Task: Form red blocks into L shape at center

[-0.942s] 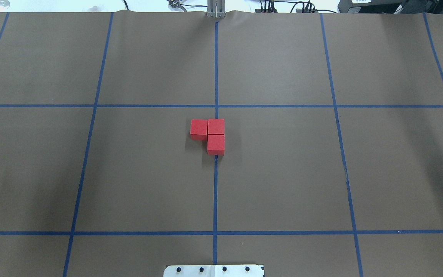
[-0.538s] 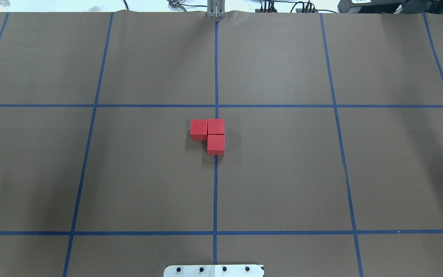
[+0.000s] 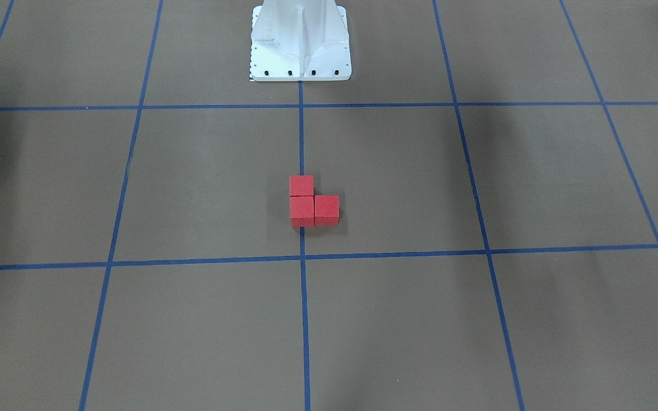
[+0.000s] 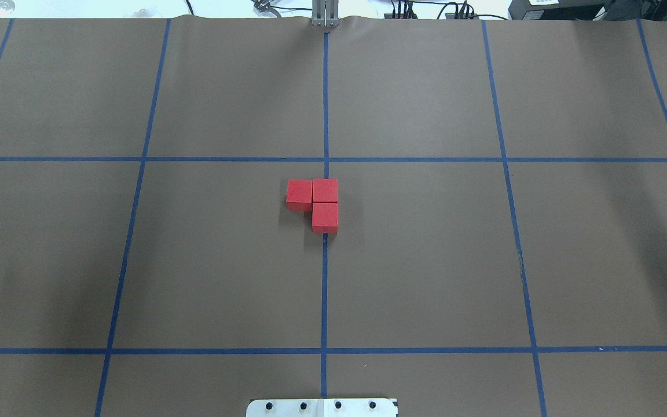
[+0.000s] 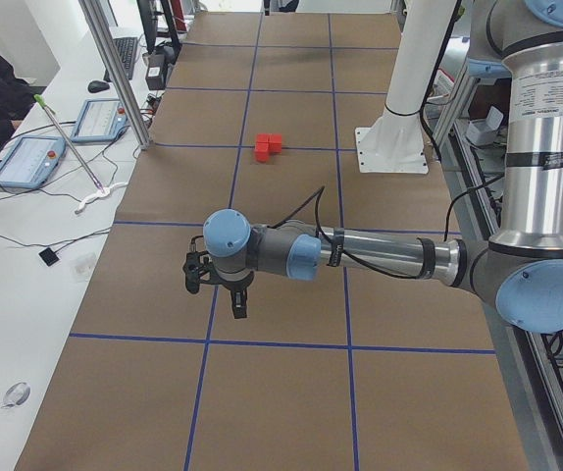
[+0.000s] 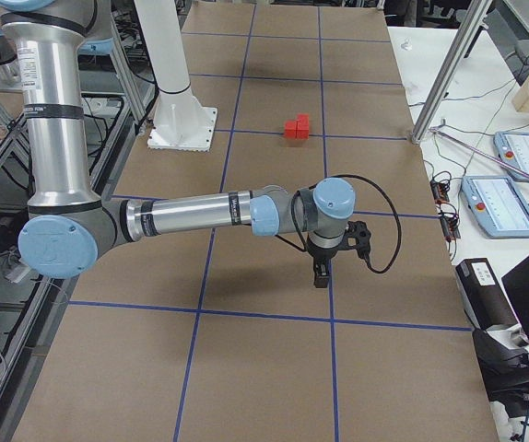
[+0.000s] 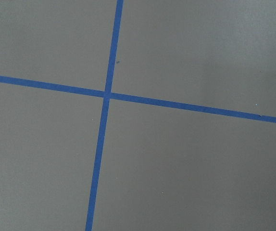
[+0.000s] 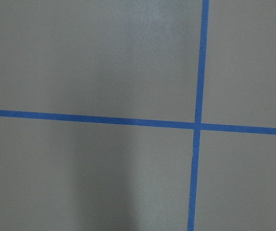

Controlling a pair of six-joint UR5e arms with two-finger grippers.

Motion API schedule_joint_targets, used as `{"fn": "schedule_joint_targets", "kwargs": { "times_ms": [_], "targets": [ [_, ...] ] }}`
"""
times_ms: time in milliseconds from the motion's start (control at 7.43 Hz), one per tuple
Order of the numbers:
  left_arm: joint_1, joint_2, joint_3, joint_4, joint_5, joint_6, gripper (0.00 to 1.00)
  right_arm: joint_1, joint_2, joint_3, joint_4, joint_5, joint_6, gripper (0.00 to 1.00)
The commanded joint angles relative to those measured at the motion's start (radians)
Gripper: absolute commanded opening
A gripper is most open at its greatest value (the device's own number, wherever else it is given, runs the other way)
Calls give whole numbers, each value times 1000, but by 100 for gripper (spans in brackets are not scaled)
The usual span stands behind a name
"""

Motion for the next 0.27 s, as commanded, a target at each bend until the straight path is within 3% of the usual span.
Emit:
{"fn": "schedule_joint_targets", "kwargs": {
  "times_ms": [0, 135],
  "targets": [
    [0, -1, -1, -1, 1, 1, 100, -14, 2, 2, 0, 3, 2, 99],
    [0, -1, -3, -1, 7, 1, 100, -13, 2, 2, 0, 7, 0, 99]
  ]
}}
